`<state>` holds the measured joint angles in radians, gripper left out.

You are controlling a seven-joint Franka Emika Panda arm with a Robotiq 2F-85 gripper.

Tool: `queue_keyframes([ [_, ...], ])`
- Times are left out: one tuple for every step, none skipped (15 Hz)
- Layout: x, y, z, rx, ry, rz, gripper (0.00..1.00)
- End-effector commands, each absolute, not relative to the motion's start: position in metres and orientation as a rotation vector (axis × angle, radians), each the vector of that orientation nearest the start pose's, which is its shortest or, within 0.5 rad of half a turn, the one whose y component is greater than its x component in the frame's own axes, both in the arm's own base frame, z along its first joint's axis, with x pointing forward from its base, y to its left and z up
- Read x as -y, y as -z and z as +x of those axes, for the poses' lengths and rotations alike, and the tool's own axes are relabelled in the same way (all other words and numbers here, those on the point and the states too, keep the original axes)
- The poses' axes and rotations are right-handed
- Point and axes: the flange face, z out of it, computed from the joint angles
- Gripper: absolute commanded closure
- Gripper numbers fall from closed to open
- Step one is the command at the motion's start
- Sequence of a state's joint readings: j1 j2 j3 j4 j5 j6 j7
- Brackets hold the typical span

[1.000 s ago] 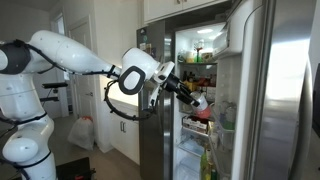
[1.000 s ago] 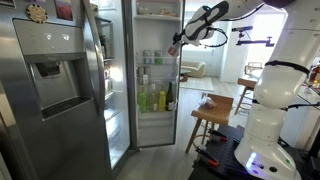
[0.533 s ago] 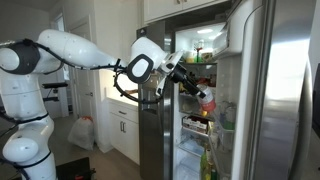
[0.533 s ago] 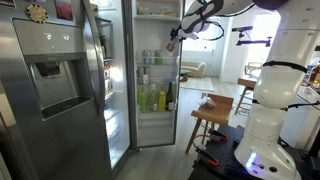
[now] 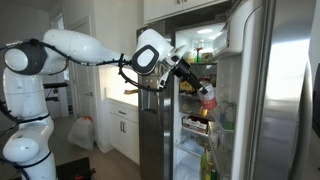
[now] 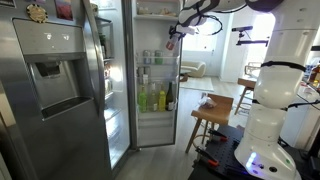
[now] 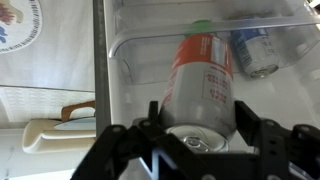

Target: Pick up the can from the stool and put it in the fridge

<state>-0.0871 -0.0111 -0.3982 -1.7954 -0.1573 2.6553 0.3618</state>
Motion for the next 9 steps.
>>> queue_keyframes([
  [0.2821,-0.6465,0.5419,-1.095,1.383,-2.807,0.26],
  [0.2821,-0.6462,0.5422,-1.095,1.382,-2.808,0.26],
  [0.2821,-0.6459,0.5424,-1.095,1.381,-2.808,0.26],
  [0.2821,-0.6456,0.5426,-1.095,1.38,-2.809,0.26],
  [0.2821,-0.6456,0.5426,-1.095,1.38,-2.809,0.26],
  [0.2821,-0.6456,0.5426,-1.095,1.38,-2.809,0.26],
  [0.2821,-0.6456,0.5426,-1.095,1.38,-2.809,0.26],
  [0.2823,-0.6449,0.5436,-1.1,1.375,-2.817,0.51],
  [0.283,-0.6437,0.5457,-1.104,1.365,-2.828,0.51],
])
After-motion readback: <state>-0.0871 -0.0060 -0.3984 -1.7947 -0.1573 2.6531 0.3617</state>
